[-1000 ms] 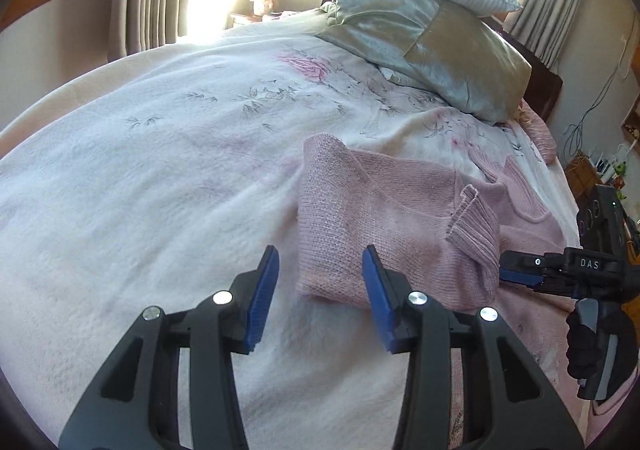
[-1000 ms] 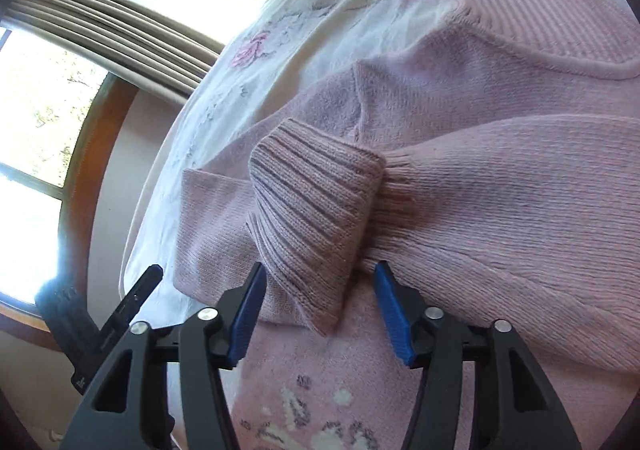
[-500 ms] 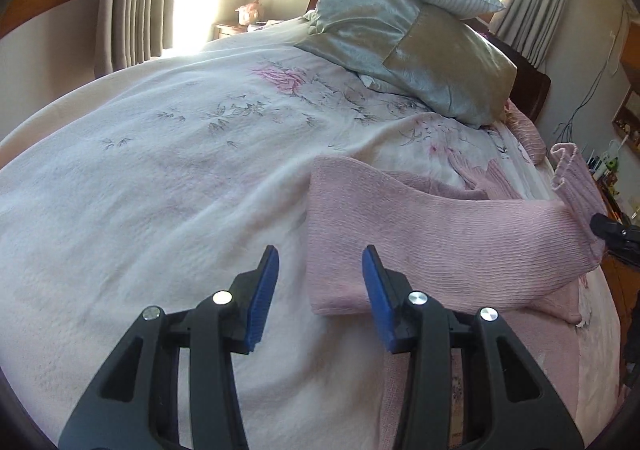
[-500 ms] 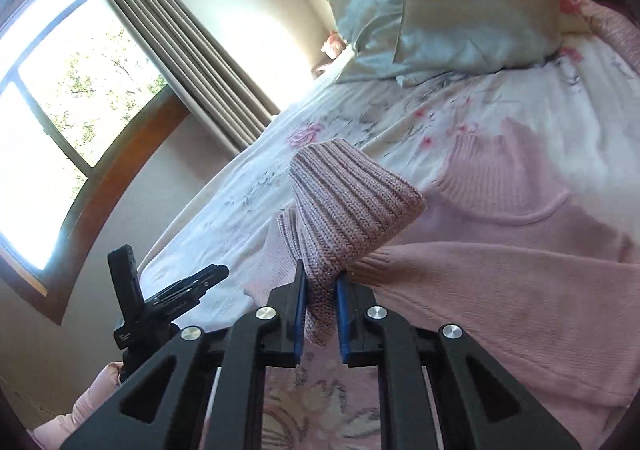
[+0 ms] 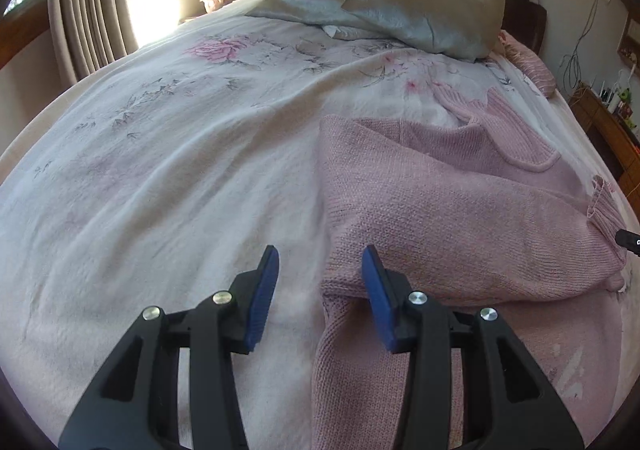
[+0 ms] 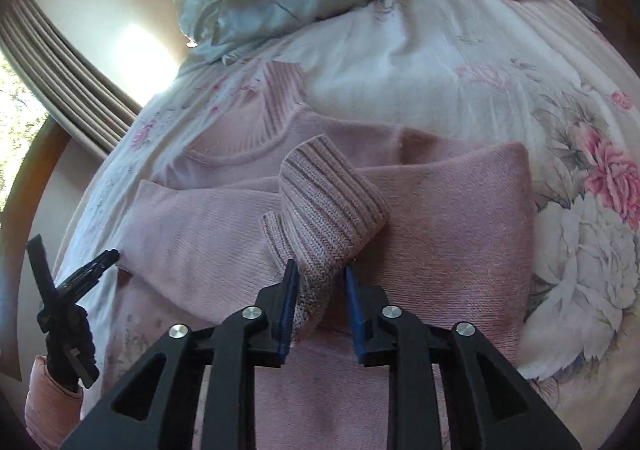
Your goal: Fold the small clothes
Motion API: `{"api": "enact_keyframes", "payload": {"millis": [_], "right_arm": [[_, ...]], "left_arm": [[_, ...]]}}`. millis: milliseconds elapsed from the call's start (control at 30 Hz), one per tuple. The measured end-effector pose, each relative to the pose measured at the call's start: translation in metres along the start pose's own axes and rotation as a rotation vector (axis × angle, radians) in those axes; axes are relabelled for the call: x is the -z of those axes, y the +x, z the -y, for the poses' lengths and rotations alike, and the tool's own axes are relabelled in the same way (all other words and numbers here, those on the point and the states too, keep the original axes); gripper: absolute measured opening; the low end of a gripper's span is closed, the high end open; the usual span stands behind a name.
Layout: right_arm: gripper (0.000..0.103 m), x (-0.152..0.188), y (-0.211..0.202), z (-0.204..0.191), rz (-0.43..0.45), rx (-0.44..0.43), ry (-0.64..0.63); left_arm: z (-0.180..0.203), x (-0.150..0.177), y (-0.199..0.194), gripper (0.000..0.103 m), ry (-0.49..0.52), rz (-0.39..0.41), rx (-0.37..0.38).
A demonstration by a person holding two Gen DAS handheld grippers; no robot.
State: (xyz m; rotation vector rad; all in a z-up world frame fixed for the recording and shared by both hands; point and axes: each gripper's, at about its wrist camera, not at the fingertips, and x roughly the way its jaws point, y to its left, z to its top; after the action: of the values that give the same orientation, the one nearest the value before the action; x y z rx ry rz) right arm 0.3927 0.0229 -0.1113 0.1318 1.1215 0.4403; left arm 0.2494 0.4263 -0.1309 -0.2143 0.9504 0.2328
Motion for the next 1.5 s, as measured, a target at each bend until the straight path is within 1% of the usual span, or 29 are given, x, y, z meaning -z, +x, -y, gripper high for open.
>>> {"api": "enact_keyframes", "payload": {"millis": [67, 167, 200, 267, 333, 367, 400, 433, 467, 500, 533, 567, 600, 633, 667, 700, 733, 800, 833, 900, 933, 967, 1033, 1100, 1133, 1167, 1233, 1333, 1500], "right_arm": [[0.035, 0.002, -0.005, 0.004, 0.029, 0.062, -0.007], [0.040, -0.001, -0.025, -0.006, 0.095, 0.050, -0.053], [0.041, -0.004, -0.026, -0.015, 0.096, 0.048, -0.078], [0.053, -0.007, -0.021, -0.041, 0.069, 0.060, -0.153], [0.057, -0.005, -0.010, -0.067, 0.039, 0.092, -0.226], [0.061, -0.004, -0.001, -0.078, 0.019, 0.135, -0.259], [0.063, -0.004, 0.009, -0.085, 0.005, 0.204, -0.281], [0.063, -0.003, 0.019, -0.090, -0.005, 0.276, -0.302], [0.062, -0.001, 0.029, -0.092, -0.023, 0.317, -0.321], [0.059, 0.003, 0.038, -0.091, -0.048, 0.345, -0.336], [0.045, 0.003, 0.048, -0.088, -0.069, 0.374, -0.342], [0.034, 0.004, 0.052, -0.084, -0.076, 0.392, -0.341], [0.031, 0.005, 0.051, -0.079, -0.067, 0.387, -0.331], [0.020, 0.005, 0.046, -0.075, -0.057, 0.370, -0.312], [0.013, 0.005, 0.039, -0.069, -0.047, 0.335, -0.283], [0.013, 0.004, 0.029, -0.061, -0.034, 0.281, -0.241], [0.010, 0.004, 0.019, -0.052, -0.016, 0.239, -0.195], [0.010, 0.006, -0.002, -0.033, 0.019, 0.197, -0.128], [0.010, 0.008, -0.010, -0.022, 0.025, 0.159, -0.094], [0.014, 0.012, -0.021, 0.002, 0.022, 0.076, -0.017], [0.021, 0.013, -0.026, 0.012, 0.026, 0.051, 0.017], [0.039, 0.015, -0.030, 0.022, 0.030, 0.016, 0.042], [0.054, 0.018, -0.034, 0.037, 0.042, -0.041, 0.102], [0.054, 0.020, -0.037, 0.047, 0.043, -0.101, 0.145], [0.051, 0.019, -0.037, 0.050, 0.040, -0.097, 0.156], [0.036, 0.020, -0.034, 0.052, 0.027, -0.066, 0.156], [0.024, 0.020, -0.026, 0.053, -0.012, 0.012, 0.146], [0.019, 0.026, -0.011, 0.060, -0.062, 0.089, 0.137], [0.020, 0.031, -0.006, 0.065, -0.065, 0.068, 0.122]], "left_arm": [[0.000, -0.003, -0.007, 0.042, 0.006, 0.021, 0.004], [0.007, -0.012, -0.026, 0.042, 0.004, 0.082, 0.034], [0.013, -0.015, -0.029, 0.043, 0.012, 0.092, 0.043], [0.029, -0.019, -0.028, 0.043, 0.039, 0.092, 0.061], [0.048, -0.020, -0.023, 0.043, 0.080, 0.087, 0.066], [0.056, -0.019, -0.020, 0.044, 0.094, 0.082, 0.071], [0.062, -0.019, -0.016, 0.044, 0.098, 0.072, 0.080], [0.067, -0.018, -0.011, 0.044, 0.092, 0.056, 0.090], [0.069, -0.017, -0.005, 0.044, 0.081, 0.040, 0.097], [0.071, -0.017, 0.001, 0.044, 0.071, 0.025, 0.100], [0.073, -0.015, 0.006, 0.044, 0.068, 0.012, 0.100], [0.074, -0.014, 0.011, 0.044, 0.073, 0.003, 0.094], [0.075, -0.013, 0.015, 0.044, 0.078, -0.005, 0.086], [0.074, -0.012, 0.019, 0.044, 0.079, -0.013, 0.083], [0.072, -0.011, 0.021, 0.044, 0.074, -0.020, 0.086], [0.069, -0.010, 0.023, 0.044, 0.069, -0.025, 0.092], [0.068, -0.009, 0.023, 0.044, 0.068, -0.027, 0.096], [0.065, -0.007, 0.022, 0.044, 0.073, -0.025, 0.105], [0.065, -0.006, 0.021, 0.044, 0.077, -0.025, 0.104], [0.063, -0.005, 0.017, 0.044, 0.081, -0.024, 0.106], [0.063, -0.004, 0.013, 0.044, 0.081, -0.019, 0.108], [0.062, -0.003, 0.010, 0.044, 0.081, -0.013, 0.110], [0.063, -0.002, 0.004, 0.044, 0.085, -0.002, 0.113], [0.065, 0.000, 0.000, 0.044, 0.099, 0.009, 0.111], [0.066, 0.001, 0.000, 0.044, 0.105, 0.009, 0.110], [0.067, 0.001, 0.000, 0.044, 0.108, 0.003, 0.113], [0.066, 0.002, 0.005, 0.044, 0.105, -0.014, 0.110], [0.063, 0.002, 0.016, 0.044, 0.100, -0.035, 0.092], [0.058, 0.005, 0.025, 0.045, 0.112, -0.052, 0.116]]}}
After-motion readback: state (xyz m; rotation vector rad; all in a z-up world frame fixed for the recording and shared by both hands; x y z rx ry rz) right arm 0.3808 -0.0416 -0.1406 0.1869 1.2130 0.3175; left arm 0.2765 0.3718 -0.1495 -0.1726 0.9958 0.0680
